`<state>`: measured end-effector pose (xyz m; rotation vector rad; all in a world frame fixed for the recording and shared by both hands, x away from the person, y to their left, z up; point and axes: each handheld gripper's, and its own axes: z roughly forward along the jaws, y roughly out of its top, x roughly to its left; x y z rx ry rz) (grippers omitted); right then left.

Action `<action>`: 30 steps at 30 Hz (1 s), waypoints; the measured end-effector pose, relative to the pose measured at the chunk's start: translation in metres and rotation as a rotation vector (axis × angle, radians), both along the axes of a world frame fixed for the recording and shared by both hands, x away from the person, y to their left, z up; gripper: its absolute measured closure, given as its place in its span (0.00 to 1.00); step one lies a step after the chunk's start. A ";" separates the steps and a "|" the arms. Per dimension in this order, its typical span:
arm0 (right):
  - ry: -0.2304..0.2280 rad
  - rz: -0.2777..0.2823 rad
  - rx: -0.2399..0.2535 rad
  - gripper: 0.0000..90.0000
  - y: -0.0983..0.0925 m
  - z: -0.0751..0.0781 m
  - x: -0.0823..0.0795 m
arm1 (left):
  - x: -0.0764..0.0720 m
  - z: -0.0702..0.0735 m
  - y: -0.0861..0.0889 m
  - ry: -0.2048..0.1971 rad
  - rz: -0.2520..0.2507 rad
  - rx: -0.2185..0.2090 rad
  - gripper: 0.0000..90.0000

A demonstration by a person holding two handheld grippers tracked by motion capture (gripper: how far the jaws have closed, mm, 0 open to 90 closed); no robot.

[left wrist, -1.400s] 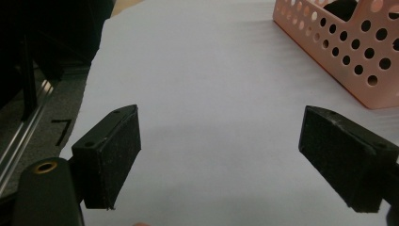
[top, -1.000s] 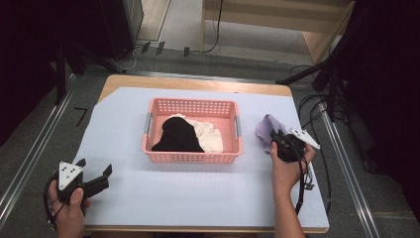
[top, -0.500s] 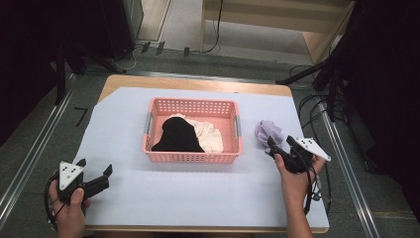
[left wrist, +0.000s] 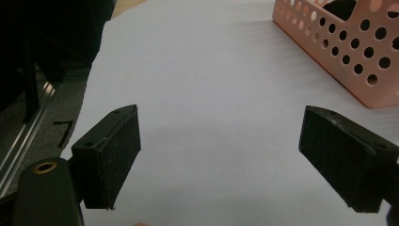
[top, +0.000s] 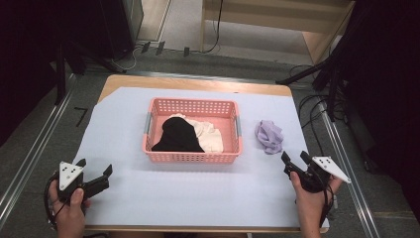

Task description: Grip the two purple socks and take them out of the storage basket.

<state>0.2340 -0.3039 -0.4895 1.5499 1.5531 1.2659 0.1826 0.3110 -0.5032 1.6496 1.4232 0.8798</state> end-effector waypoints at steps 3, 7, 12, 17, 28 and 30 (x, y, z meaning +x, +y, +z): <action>0.002 0.000 -0.006 0.31 -0.005 -0.002 -0.004 | 0.001 0.000 0.000 0.003 0.006 0.000 0.16; 0.003 0.000 0.003 0.31 -0.013 -0.006 -0.013 | 0.001 0.000 -0.001 0.006 0.003 0.004 0.16; 0.021 -0.015 0.002 0.30 -0.027 -0.016 -0.027 | 0.002 0.000 -0.001 0.015 0.004 0.002 0.16; 0.037 -0.046 0.010 0.30 -0.039 -0.024 -0.041 | 0.002 0.000 0.000 0.011 0.015 0.002 0.16; 0.063 -0.060 0.015 0.32 -0.048 -0.040 -0.054 | 0.001 0.000 0.001 -0.002 0.025 -0.014 0.16; 0.065 -0.067 0.016 0.32 -0.047 -0.040 -0.054 | 0.001 0.000 0.002 0.000 0.025 -0.014 0.16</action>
